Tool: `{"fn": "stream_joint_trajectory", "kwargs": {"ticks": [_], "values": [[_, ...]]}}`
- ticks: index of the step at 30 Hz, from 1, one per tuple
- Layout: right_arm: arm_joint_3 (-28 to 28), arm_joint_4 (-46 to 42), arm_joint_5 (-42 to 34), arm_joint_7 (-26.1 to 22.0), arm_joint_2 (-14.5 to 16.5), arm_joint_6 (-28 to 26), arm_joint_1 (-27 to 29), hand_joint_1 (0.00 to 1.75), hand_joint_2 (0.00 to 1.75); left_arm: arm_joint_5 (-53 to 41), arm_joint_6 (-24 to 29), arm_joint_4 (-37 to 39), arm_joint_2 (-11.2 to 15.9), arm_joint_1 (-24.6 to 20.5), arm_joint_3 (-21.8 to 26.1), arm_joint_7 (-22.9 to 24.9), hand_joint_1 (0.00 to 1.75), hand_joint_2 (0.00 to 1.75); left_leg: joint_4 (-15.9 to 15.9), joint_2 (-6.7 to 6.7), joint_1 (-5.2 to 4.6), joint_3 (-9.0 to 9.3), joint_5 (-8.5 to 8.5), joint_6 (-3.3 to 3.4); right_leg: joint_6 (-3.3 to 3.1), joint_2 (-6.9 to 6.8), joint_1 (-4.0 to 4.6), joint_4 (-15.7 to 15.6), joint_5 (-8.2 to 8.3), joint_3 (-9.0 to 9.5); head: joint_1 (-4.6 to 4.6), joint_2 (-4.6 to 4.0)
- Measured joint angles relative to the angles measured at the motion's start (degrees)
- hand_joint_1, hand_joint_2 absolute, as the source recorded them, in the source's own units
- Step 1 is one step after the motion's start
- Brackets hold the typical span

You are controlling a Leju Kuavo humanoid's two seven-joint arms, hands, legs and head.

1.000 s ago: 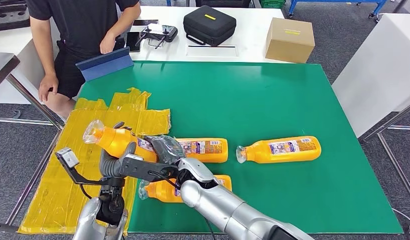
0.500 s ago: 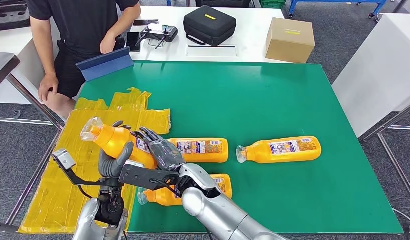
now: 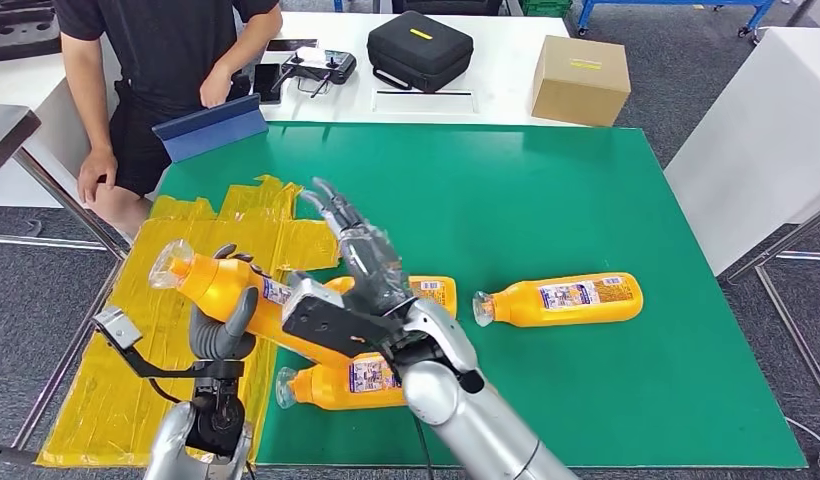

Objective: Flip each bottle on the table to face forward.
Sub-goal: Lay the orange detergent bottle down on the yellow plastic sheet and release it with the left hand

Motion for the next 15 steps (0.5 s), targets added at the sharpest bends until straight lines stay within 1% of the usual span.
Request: {"fn": "stream_joint_trajectory", "kwargs": {"ticks": [5,10,15], "values": [[-5.3,-12.4,1.2,-2.7,-4.6,-2.3,3.2,0.00,0.00,-0.3,0.0,-1.5,0.2,2.0,1.3,-1.5,1.75,1.75,0.0,-0.05,-0.02,-0.02,-0.01,0.01,0.00,-0.03,-0.01,0.0,0.00,0.00,-0.01,0.00],[-11.8,-22.3,1.2,-6.6,-10.4,-2.9,8.6,0.00,0.00,-2.4,-0.2,-3.7,1.2,4.2,4.8,-2.3,1.75,1.75,0.0,-0.04,-0.02,-0.04,-0.03,0.00,0.00,-0.02,0.00,0.0,0.00,-0.01,-0.01,0.00],[-16.5,-27.7,1.8,-8.7,-13.2,-3.0,14.1,0.00,0.00,-4.7,-0.4,-5.5,2.1,5.4,8.7,-2.3,1.75,1.75,0.0,-0.03,0.00,-0.03,-0.04,-0.01,0.00,-0.02,0.04,0.0,0.00,-0.01,-0.02,0.00]]}}
